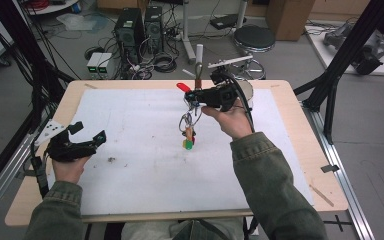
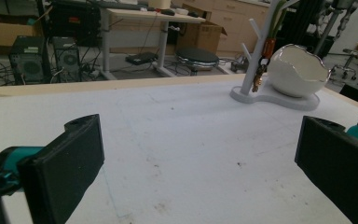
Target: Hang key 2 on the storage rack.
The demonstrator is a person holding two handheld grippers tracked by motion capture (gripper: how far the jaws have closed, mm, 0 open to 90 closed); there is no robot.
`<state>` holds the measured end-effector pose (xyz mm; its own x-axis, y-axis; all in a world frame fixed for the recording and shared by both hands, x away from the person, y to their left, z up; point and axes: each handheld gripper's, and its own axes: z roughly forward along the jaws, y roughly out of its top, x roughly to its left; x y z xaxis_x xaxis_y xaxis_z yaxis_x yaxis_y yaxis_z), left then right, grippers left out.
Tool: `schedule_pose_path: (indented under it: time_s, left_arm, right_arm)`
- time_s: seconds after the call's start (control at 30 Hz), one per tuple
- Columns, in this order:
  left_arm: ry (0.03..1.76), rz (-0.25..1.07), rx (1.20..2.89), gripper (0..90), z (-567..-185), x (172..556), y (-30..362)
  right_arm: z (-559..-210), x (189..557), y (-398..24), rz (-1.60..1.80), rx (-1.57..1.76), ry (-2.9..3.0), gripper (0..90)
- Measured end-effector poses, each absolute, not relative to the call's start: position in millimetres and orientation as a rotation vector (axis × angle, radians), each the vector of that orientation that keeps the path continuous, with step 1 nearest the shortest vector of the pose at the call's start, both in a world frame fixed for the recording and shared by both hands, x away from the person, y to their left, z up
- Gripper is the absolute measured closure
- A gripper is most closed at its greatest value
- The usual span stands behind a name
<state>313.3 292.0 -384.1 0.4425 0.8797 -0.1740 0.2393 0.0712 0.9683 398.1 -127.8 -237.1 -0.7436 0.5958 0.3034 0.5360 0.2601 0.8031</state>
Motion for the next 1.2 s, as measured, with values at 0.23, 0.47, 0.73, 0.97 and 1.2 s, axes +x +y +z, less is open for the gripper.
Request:
schedule_pose_path:
  time_s: [0.23,0.47,0.73,0.97,1.2]
  left_arm:
    - [1.01,0.634,1.45,1.7,-377.0,312.9,282.6]
    - [0.952,0.625,1.455,1.7,-366.5,313.1,267.7]
    - [0.889,0.59,1.475,1.7,-353.4,310.9,244.4]
    - [0.838,0.572,1.502,1.7,-346.9,307.4,226.0]
    - [0.811,0.556,1.528,1.7,-347.2,306.1,213.8]
  right_arm:
    - [-235.4,394.8,-117.2,1.538,1.081,2.45,83.6]
    - [-233.2,390.8,-105.4,1.561,1.059,2.463,83.5]
    - [-232.1,386.8,-94.1,1.59,1.043,2.469,83.5]
    - [-229.7,382.4,-83.8,1.613,1.031,2.469,83.5]
    - [-228.2,376.9,-71.4,1.613,0.997,2.475,83.5]
